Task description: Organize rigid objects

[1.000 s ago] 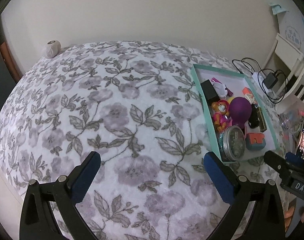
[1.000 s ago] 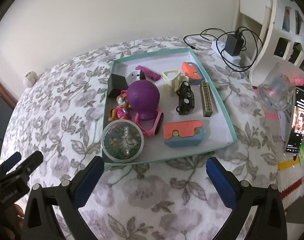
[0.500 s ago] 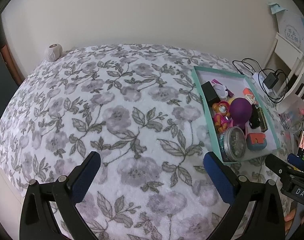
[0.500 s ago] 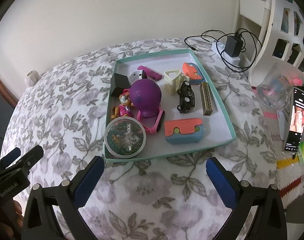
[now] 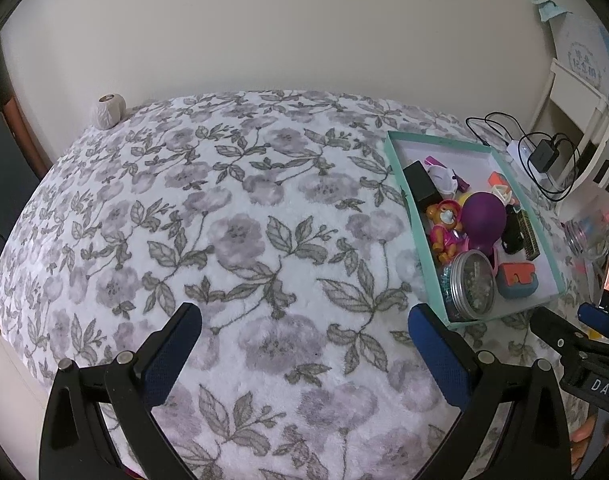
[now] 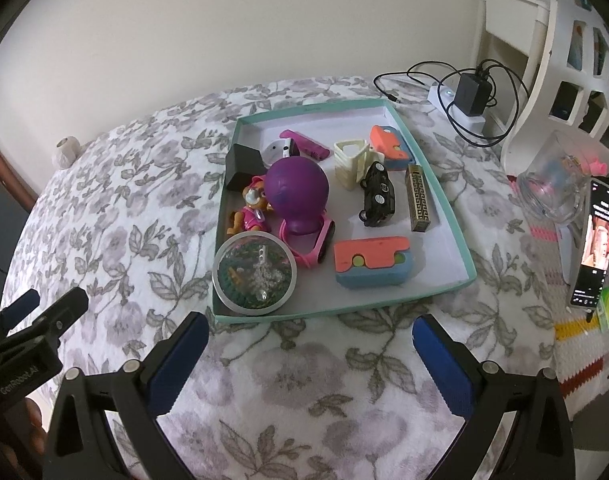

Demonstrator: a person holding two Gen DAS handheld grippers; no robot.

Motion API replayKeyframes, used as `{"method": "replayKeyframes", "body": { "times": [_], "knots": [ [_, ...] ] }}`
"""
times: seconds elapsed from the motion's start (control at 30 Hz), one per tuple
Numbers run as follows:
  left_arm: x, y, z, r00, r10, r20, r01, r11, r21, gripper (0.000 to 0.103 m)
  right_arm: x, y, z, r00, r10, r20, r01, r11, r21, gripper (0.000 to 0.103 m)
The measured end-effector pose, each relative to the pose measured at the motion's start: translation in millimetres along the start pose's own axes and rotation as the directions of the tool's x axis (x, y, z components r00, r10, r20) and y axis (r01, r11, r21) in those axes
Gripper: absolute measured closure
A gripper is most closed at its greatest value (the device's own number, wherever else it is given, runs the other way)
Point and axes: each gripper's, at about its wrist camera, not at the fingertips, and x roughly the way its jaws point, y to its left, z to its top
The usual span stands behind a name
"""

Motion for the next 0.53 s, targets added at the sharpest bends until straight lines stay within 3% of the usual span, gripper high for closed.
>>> {"method": "replayKeyframes", "body": {
  "times": [0.53],
  "knots": [
    [2.7,0.9,-1.6,1.0,0.008,-0.011,-0.008,1.0,0.0,0.0,2.1,1.3,-0.9,1.0,-0.001,-0.005,0.001,1.0,-0.005,0.0]
  ]
}}
